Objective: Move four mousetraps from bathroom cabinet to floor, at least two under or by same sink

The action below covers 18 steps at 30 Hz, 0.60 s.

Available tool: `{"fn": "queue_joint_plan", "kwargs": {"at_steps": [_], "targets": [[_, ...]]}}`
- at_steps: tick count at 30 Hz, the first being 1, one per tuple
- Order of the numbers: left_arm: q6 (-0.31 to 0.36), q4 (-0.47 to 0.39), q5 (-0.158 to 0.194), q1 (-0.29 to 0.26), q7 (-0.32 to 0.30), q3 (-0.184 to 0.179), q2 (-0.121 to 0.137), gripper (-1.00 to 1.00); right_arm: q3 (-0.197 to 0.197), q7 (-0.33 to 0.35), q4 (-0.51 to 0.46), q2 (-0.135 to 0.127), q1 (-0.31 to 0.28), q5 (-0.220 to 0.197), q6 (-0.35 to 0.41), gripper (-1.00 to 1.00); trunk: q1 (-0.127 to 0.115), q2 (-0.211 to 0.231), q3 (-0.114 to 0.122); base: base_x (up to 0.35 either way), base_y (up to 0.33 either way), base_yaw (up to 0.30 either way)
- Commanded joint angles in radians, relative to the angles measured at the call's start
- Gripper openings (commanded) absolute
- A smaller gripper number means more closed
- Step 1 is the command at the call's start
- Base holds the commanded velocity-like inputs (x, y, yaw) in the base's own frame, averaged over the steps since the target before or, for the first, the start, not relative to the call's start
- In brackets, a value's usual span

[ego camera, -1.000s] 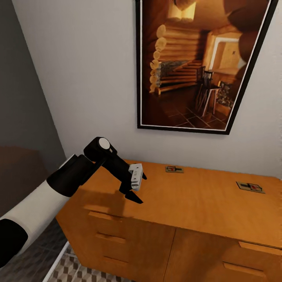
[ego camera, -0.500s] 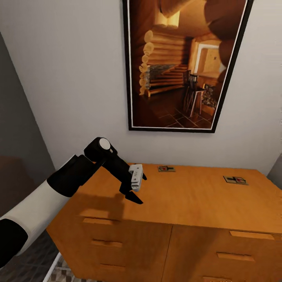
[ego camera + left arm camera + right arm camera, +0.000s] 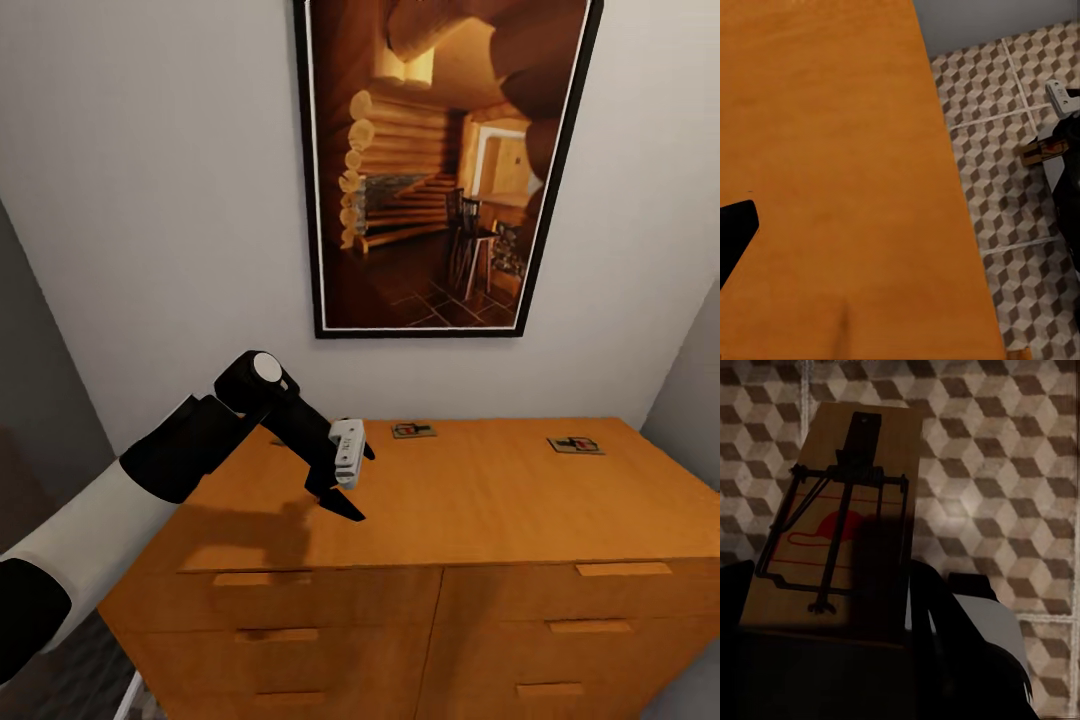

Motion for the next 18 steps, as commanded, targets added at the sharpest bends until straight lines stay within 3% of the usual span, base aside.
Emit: {"fn": "queue_joint_plan", "kwargs": {"at_steps": [1, 12, 18], "targets": [[0.011, -0.001, -0.007, -0.001, -0.007, -0.001, 0.001, 1.0, 0.008, 0.005, 0.002, 0.0, -0.001, -0.012, -0.004, -1.0, 0.0, -0.001, 0.0, 0.0, 0.02, -0.225], [0.011, 0.0, -0.008, -0.001, -0.007, -0.002, 0.001, 1.0, 0.008, 0.005, 0.002, 0.0, -0.001, -0.012, -0.004, -1.0, 0.0, -0.001, 0.012, 0.0, 0.004, -0.223], [0.011, 0.0, -0.008, -0.001, -0.007, -0.002, 0.001, 1.0, 0.008, 0.005, 0.002, 0.0, -0.001, -0.012, -0.004, -1.0, 0.0, -0.001, 0.013, 0.0, 0.073, -0.062]]}}
